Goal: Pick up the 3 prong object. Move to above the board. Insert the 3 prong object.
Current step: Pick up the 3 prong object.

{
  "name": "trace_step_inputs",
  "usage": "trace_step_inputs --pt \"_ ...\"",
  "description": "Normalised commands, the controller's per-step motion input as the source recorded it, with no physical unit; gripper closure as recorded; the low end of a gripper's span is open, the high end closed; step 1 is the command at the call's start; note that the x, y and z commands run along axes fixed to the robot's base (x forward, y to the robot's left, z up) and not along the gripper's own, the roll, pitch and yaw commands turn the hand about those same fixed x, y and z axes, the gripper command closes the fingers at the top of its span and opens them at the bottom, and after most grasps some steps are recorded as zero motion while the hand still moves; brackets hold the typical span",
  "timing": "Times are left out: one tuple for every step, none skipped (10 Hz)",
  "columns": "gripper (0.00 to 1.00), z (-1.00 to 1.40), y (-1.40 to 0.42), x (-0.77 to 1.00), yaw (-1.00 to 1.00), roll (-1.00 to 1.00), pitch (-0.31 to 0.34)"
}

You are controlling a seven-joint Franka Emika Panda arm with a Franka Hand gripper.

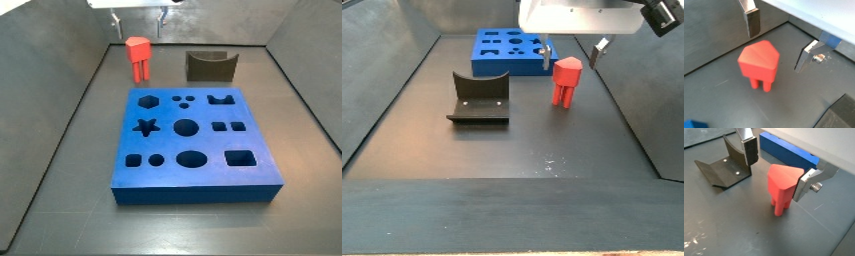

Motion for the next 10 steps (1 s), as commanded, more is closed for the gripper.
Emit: trace_step_inputs --pt "0.0 -0.44 -0.32 0.0 0.12 0.0 -0.317" --pt "0.0 -0.64 -0.27 0.0 0.01 0.07 -0.386" --pt "0.0 -0.64 -0.2 0.0 0.0 0.13 -0.377" --pt "0.0 0.0 -0.03 0.0 0.0 0.08 0.0" --pt "1.0 0.0 0.0 0.0 0.0 0.0 0.0" --pt "1.0 0.0 0.0 0.0 0.0 0.0 0.0" --pt "1.0 0.0 0.0 0.0 0.0 0.0 0.0" --pt "1.0 0.0 0.0 0.0 0.0 0.0 0.0" --pt "1.0 0.0 0.0 0.0 0.0 0.0 0.0" --pt "1.0 0.0 0.0 0.0 0.0 0.0 0.0"
